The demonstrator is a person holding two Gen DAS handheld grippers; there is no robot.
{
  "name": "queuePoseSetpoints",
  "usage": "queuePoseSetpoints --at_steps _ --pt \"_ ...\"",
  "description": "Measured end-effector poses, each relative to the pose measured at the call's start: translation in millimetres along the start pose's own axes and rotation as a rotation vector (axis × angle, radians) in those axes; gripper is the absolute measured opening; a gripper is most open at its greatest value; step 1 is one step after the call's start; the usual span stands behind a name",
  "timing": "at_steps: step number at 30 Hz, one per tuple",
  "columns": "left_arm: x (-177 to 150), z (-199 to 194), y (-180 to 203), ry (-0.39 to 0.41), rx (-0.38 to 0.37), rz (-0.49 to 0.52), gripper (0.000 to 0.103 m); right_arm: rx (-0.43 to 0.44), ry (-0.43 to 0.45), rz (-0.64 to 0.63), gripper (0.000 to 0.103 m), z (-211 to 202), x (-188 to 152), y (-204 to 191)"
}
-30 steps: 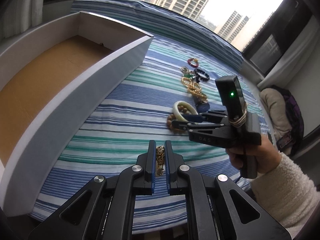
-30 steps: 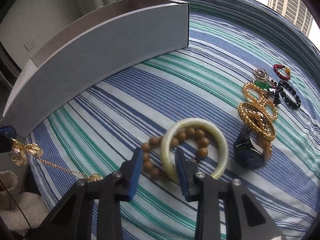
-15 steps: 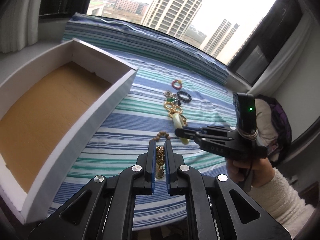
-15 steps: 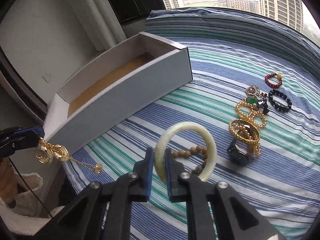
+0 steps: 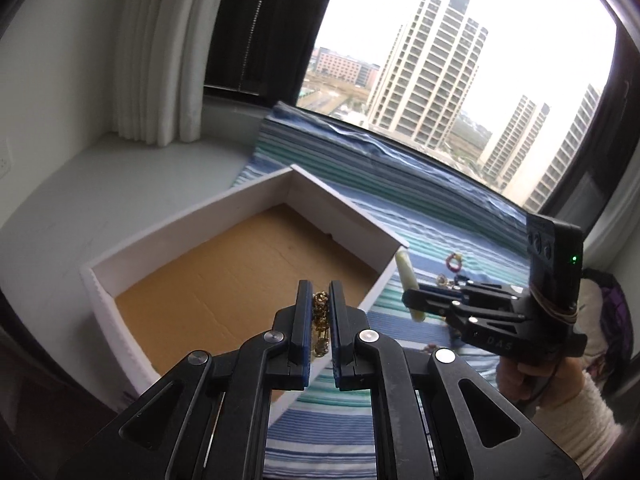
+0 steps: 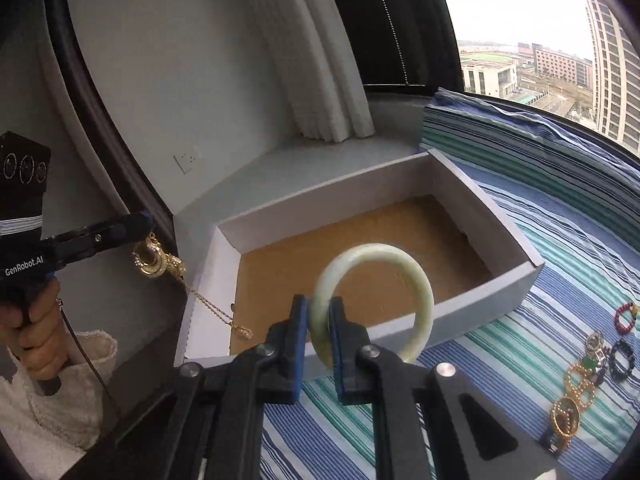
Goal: Organize jewelry
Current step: 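Carry both items into the white box and open both grippers to release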
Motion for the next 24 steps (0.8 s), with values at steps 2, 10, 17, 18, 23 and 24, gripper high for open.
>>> queuePoseSetpoints --at_steps 2,10,17,18,23,24 --pt "-10.4 16.7 -20.7 -0.013 0.057 -0.018 0.006 0.012 -0.025 -0.026 0.011 27.5 7.5 -8.3" --pt "-75.1 92.9 -97.2 -0.19 0.203 -0.107 0.006 -0.032 -0.24 -0.084 0.011 149.9 -4.0 -18.1" --pt "-92.9 100.9 -120.7 -0.205 0.297 -0.132 0.036 -0.125 -0.335 -0.11 0.025 197.6 -22.3 -13.7" --pt "-91.5 96.3 -121.3 -0.192 0.307 -0.138 0.046 -0.113 -0.325 -0.09 0.033 195.8 -20.4 -13.2" --pt "-78.9 64.9 -105.4 -0.087 0.306 -0.107 0.066 -0.111 -0.203 -0.029 0.042 156.0 -8.2 -13.0" --pt "-77.2 57.9 -97.2 -0.06 0.298 -0.095 0.069 -0.12 -0.169 -0.028 0.042 142.0 -8.3 -13.8"
Point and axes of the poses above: each gripper's, at about its wrist camera, not at the fingertips, and z roughly the way its jaws point, y to its right, x to its top, the point moved 3 cm from there along z, roughly the way its jaws point, and after that the axes turned 5 degrees about y, right-handed, at the moved point
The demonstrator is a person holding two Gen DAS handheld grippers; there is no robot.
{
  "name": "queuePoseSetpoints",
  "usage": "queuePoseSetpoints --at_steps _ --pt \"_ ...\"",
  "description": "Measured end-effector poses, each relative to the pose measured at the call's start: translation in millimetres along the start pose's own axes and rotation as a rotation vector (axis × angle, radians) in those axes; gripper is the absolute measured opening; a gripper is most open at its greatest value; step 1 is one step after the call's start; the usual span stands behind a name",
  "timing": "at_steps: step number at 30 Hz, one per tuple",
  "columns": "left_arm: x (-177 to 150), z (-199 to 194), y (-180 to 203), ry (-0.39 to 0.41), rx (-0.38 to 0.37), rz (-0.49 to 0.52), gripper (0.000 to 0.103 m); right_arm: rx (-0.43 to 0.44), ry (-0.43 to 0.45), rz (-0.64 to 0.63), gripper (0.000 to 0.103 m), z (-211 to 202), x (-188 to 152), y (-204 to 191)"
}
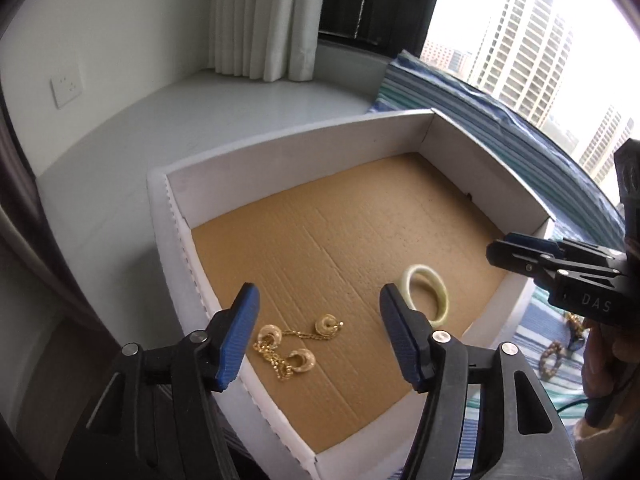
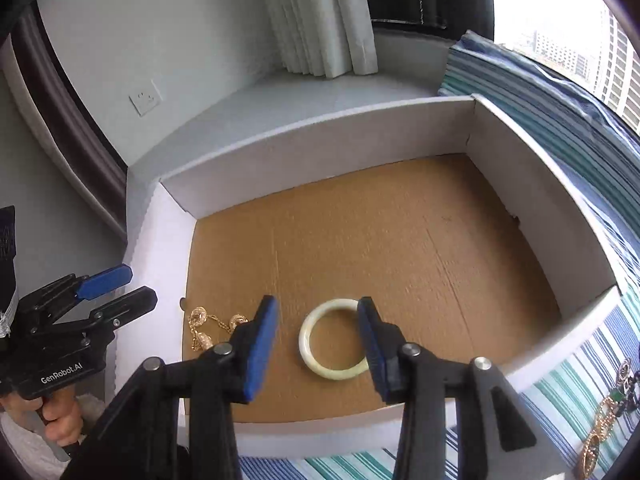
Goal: Organize jewelry
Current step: 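Carry both items into the white box and open both grippers to release, then withdraw both tools from the box back over the bedspread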
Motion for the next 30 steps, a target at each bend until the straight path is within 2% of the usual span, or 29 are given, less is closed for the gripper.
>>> queuePoseSetpoints --at_steps 2,4,6,9,13,19,21,25,30 --pt "-0.3 -17.8 15.8 0.06 -0.016 0.022 0.086 -0.014 0.058 0.009 0.052 -29.4 -10.2 1.4" --pt "-3.6 -33.8 36.6 0.122 -0.05 0.054 0.094 -0.03 0.111 0.025 0.062 -58.8 -24.5 5.5" --pt "-9.8 -44.9 60.0 0.163 -0.099 0.09 0.098 -0.06 0.15 0.04 0.067 -87.5 -43.9 12.2" --pt "-22.9 -51.9 98.9 0.181 -0.172 0.14 0.099 -0.159 0.196 0.052 0.076 -126.8 -76.9 25.6" --pt "-44.1 -50.4 152.0 0.137 -0.271 0.207 0.1 -0.297 0.242 0.078 0.077 -176.3 -125.5 42.4" --pt "-80.4 -56.0 214.1 0.071 -0.416 0.288 0.102 -0.478 0.283 0.201 0.077 -231.9 -196.1 70.7" --pt "-92.2 -60.9 228.6 0.065 -0.429 0.327 0.102 -0.524 0.299 0.242 0.077 -240.7 -219.5 75.9" --pt "-111.5 -75.8 247.7 0.056 -0.464 0.405 0.102 -0.575 0.239 0.283 0.077 -244.0 -258.7 86.7" --pt "-122.0 -72.8 252.5 0.014 -0.47 0.416 0.102 -0.63 0.213 0.341 0.077 -253.8 -290.3 94.4"
Point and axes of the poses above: each gripper's, at about its wrist camera, not at the fingertips, and z roughly the way its jaws point, y to its right, x to its top, the point moved 3 cm from there along z, roughly the way its jaws point, and after that the axes turned 5 degrees about y, right-handed, at the moved point
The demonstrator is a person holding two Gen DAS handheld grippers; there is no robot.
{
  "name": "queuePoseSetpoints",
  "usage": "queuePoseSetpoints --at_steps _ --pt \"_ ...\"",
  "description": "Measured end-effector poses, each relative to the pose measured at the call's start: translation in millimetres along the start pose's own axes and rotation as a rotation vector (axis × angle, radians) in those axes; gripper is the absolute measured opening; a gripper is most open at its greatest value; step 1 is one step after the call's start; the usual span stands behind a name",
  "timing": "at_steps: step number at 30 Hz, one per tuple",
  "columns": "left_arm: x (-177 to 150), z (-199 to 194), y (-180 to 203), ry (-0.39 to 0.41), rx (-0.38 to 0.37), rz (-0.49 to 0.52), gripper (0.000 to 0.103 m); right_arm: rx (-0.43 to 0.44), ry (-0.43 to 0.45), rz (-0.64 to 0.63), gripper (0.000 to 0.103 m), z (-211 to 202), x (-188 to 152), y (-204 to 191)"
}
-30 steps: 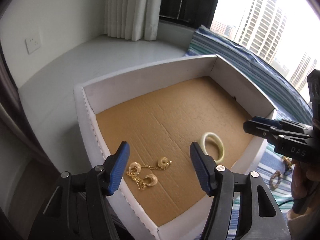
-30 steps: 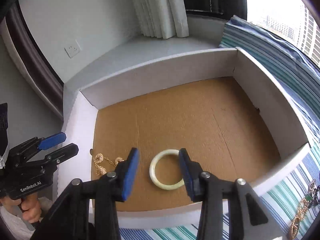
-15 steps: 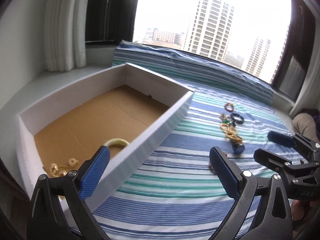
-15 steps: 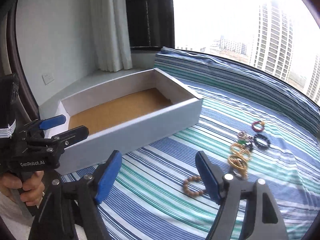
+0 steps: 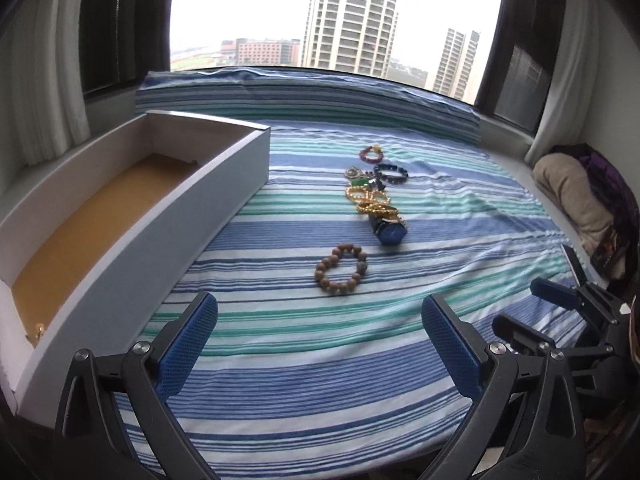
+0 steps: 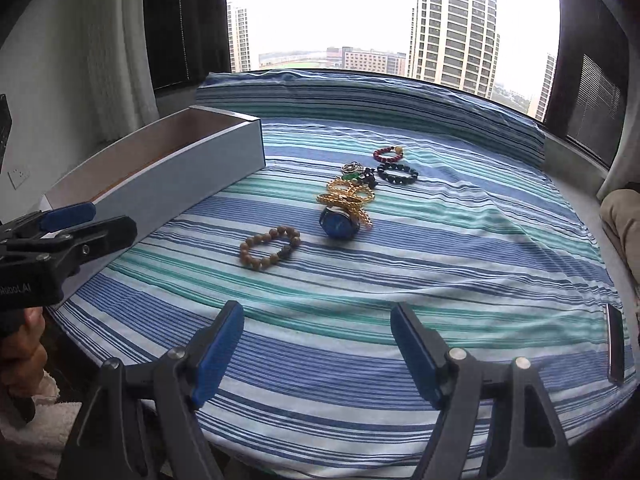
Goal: Organize jewelry
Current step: 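Withdraw both tools from the box back over the bedspread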
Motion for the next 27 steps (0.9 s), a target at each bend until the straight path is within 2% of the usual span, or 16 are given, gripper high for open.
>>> queuePoseSetpoints --at_steps 4,15,27 --pt "-6.7 5.1 -4.3 -0.027 -0.01 -0.039 0.102 -0.04 0.009 -0.01 0.077 -6.3 -6.8 3.5" --pt "-19.0 8.6 -13.7 -0.072 0.008 -0.078 0.102 -0.021 0.015 -0.036 0.077 -8.1 -10.2 -14.0" --pt "-23.6 13.5 -14.8 -0.1 0.015 -0.08 0.102 -0.05 0.033 -0.044 0.077 -8.9 -7.9 -14.5"
Point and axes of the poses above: each gripper's, at about its wrist camera, not at the fingertips, and z roughly the way its jaws point, y to its right, x to its top, the point moved 3 cm from there along z, roughly the way its jaws point, and after that the axes turned 5 degrees about y, right-handed, at the moved point
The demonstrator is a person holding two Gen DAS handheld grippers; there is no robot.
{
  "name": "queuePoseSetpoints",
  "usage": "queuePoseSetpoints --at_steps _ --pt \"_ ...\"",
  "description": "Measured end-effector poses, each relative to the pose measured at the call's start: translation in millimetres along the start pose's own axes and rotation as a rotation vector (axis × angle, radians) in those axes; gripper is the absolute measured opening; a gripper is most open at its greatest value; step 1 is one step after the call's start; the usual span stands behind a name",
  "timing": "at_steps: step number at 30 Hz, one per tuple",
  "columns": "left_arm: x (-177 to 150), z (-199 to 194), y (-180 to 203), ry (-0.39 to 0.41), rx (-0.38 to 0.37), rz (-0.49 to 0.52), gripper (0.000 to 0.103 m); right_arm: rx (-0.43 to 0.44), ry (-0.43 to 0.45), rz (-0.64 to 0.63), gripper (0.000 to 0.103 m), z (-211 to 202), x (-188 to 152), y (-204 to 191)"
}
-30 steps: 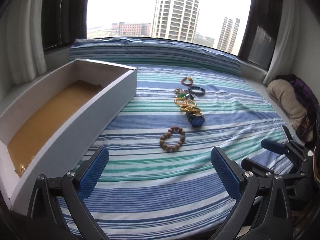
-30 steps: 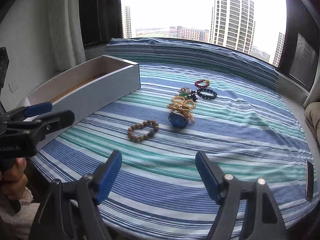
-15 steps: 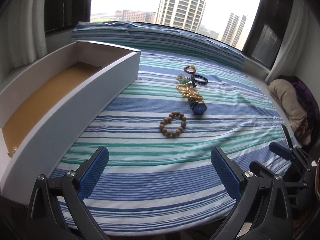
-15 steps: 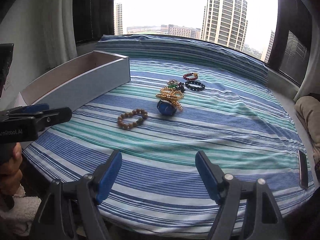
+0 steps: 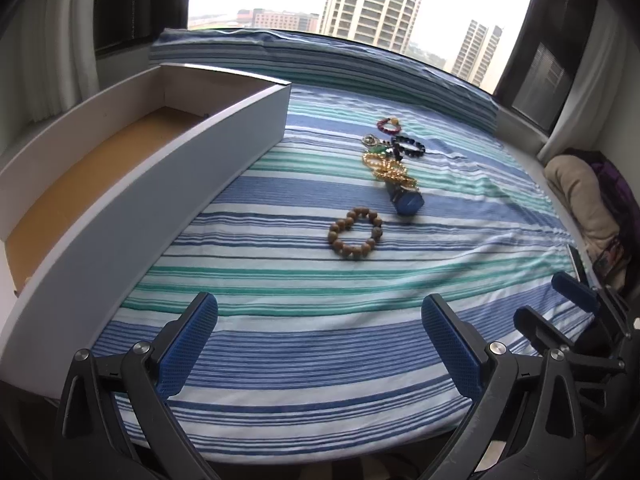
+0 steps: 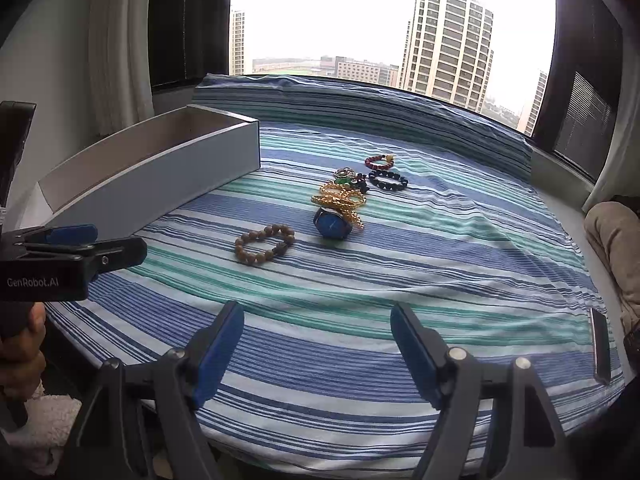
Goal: Organize jewelry
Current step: 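Withdraw both tools from the box back over the bedspread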
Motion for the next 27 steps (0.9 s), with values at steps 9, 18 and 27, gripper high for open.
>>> queuePoseSetpoints --at_steps 9,18,27 --pt "-3.9 4.6 5.4 -0.022 -0.003 0.018 0.102 -0.004 -0.015 0.004 0.077 1.9 -4.0 1.9" --pt "-7.9 8.8 7.2 -0.041 -0.001 0.024 0.102 -0.012 -0.009 0.022 0.077 0.1 -5.2 8.0" --pt "-10.6 29.3 7.3 -0.104 -0.023 0.02 0.102 -0.003 -0.05 0.064 0.077 10.5 -13.7 17.3"
Point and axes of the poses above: each gripper's, at about its wrist camera, not at the fingertips, and z roughly the way its jaws point, y to its right, x to its top, the point moved 3 cm from there along z, roughly the way its jaws point, and after that the axes turned 5 degrees about y, right-handed, at the moved point
